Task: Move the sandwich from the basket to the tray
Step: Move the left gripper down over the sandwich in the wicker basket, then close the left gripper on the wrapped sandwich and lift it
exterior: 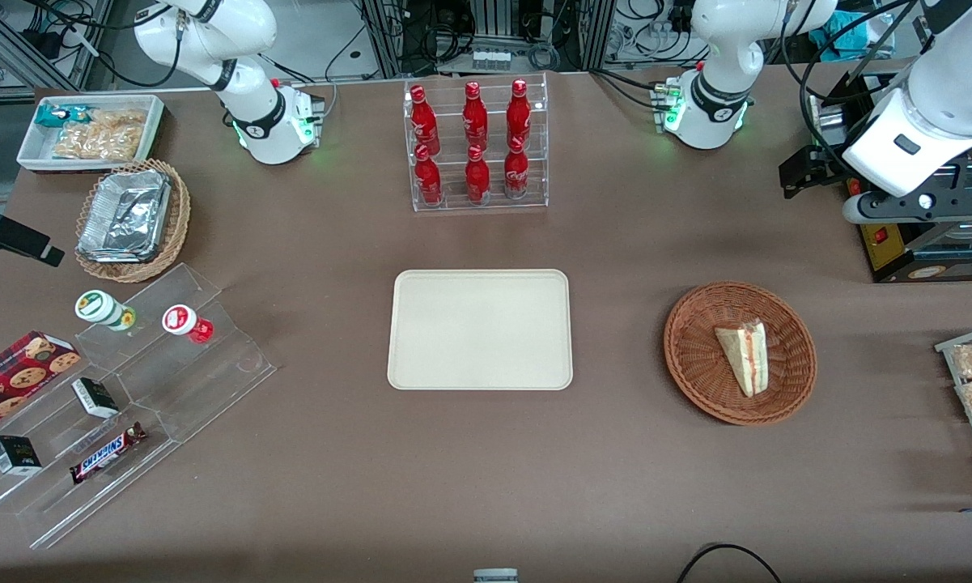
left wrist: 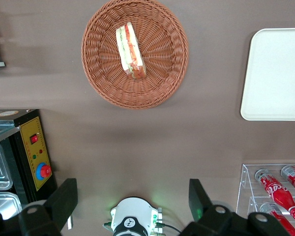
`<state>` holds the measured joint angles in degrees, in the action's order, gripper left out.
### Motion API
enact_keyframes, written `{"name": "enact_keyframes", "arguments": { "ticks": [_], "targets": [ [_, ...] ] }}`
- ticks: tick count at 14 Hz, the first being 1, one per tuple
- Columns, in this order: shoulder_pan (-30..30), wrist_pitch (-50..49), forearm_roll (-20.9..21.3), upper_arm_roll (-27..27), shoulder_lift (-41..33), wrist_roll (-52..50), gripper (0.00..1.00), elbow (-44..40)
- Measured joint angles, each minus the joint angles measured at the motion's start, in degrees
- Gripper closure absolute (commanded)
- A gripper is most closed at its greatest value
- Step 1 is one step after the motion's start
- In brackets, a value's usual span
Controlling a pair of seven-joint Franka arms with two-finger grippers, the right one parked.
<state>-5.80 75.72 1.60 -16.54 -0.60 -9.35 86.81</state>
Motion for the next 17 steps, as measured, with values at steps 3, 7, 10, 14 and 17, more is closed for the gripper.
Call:
{"name": "enact_keyframes", "arguments": {
  "ticks": [3,7,10,14,17],
  "targets": [
    [0.02,0.21,0.0,0.0,0.23,0.0,0.0,0.14],
    [-0.59,6.91,0.09,0.67,3.88,-0.11,0.0,3.73],
    [-1.42,19.05,0.13,1.85,7.77,-2.71,0.0,12.75],
    [-1.99,38.52,0.12,4.13,10.87,-14.94,0.0,26.06],
    [-2.6,46.42,0.12,4.17,12.35,-20.66,0.0,31.88]
  ]
}}
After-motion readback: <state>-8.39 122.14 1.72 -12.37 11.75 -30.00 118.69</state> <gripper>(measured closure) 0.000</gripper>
